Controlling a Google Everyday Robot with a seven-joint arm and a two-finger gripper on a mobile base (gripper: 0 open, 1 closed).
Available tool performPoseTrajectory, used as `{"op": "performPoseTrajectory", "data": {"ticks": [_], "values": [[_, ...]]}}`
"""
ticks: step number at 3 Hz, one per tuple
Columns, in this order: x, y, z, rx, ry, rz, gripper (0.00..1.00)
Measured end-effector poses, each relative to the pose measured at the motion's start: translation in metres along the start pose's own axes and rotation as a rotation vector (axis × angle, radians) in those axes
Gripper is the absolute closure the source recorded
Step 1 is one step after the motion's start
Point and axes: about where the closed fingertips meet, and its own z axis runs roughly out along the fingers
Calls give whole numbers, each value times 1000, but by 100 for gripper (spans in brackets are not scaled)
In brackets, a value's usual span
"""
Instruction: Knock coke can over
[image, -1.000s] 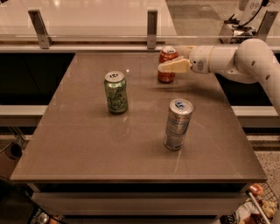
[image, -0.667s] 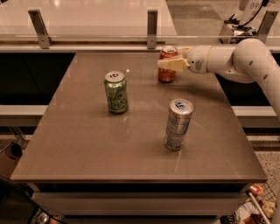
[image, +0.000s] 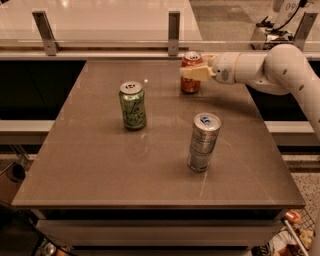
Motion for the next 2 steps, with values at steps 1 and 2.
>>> {"op": "performPoseTrajectory", "data": {"ticks": [1, 2], "values": [[0, 2, 3, -5, 0, 0, 100], [0, 2, 3, -5, 0, 0, 100]]}}
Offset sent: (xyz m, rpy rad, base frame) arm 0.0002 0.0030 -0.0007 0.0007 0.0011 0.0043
